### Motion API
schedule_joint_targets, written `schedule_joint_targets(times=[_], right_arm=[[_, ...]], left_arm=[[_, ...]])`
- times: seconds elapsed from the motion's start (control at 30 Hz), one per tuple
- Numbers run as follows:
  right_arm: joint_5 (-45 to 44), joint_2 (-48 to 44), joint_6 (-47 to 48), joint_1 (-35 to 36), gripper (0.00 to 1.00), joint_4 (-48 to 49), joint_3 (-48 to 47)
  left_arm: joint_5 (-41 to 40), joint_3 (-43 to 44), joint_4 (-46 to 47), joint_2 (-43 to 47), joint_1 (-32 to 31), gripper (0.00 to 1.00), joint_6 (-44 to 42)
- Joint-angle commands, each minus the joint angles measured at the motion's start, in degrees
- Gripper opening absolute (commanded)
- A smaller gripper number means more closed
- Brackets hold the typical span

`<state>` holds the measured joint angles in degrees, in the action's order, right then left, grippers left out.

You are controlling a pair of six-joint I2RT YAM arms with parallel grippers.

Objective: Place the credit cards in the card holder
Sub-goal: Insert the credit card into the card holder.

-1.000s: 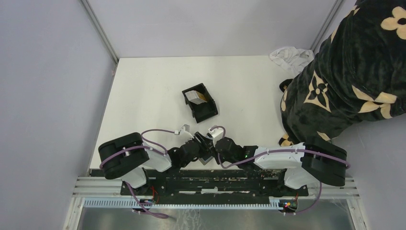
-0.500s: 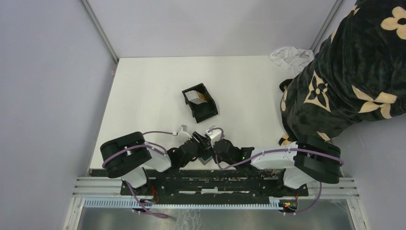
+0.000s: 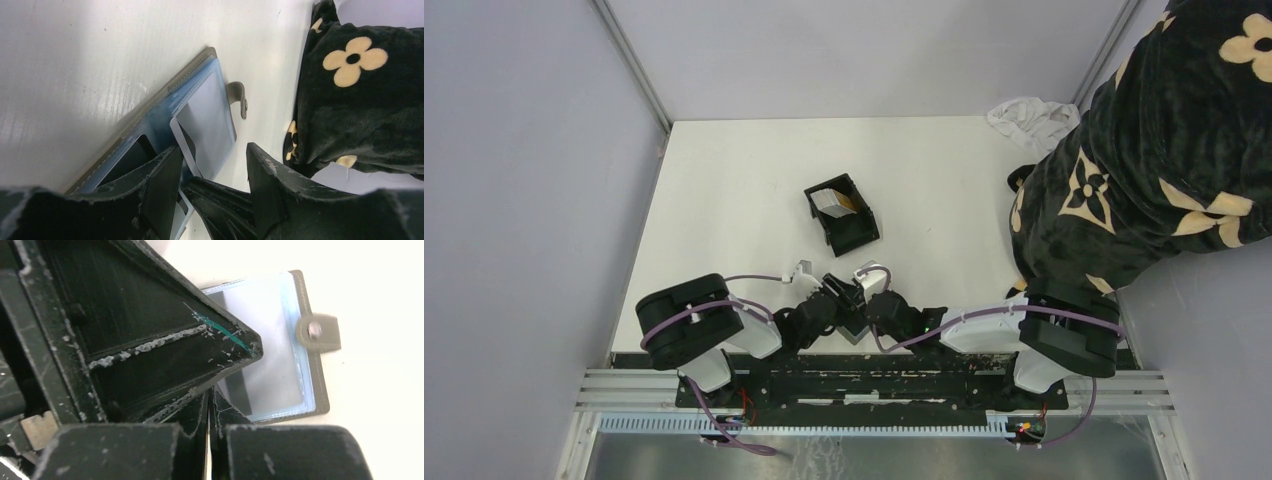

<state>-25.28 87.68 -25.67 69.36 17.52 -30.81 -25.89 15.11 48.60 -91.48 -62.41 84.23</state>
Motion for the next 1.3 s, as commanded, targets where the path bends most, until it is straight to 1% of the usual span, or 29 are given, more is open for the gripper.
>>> schedule_joint_targets(times=[0.0,0.3,0.6,0.73,0.83,0.93,1.07,1.17,1.27], right_arm=[[-4.7,2.7,0.3,-0.9,0.01,2.0,-2.2],[-9.0,2.6,1.1,-1.0,0.01,3.4,-1.7],[-7.3,1.7,3.0,-1.0,0.01,5.6,-2.6],[-5.2,-2.6,2.1,-0.5,0.01,3.3,-1.9],[-5.8,-6.5,1.1,-0.2,0.02,0.7,-1.6],[-7.1,-10.4,0.7,-0.1,0.08,-2.5,-1.7],[-10.2,-13.3,0.8,-0.1,0.16,-5.9,-2.7],[-11.3,-11.4,3.1,-0.5,0.28,-8.7,-5.9],[-9.6,-7.9,5.5,-1.7,0.36,-11.4,-10.3]], left_arm=[[6.6,-1.0,-1.8,-1.1,-2.5,0.61,-1.0],[6.5,-1.6,-1.7,-1.1,-2.5,0.61,-0.9],[5.7,-2.5,0.1,-2.4,-2.5,0.60,-0.4],[2.7,-2.4,-4.3,0.5,-2.5,0.59,-1.6],[0.1,-1.5,-9.4,3.1,-2.5,0.58,-3.4],[-2.2,-0.1,-14.2,5.2,-2.2,0.56,-6.1],[-4.3,0.5,-17.4,7.1,-1.5,0.55,-9.1],[-3.9,1.2,-18.4,7.7,-0.2,0.55,-11.6],[-2.6,1.3,-18.5,8.7,0.6,0.54,-12.6]])
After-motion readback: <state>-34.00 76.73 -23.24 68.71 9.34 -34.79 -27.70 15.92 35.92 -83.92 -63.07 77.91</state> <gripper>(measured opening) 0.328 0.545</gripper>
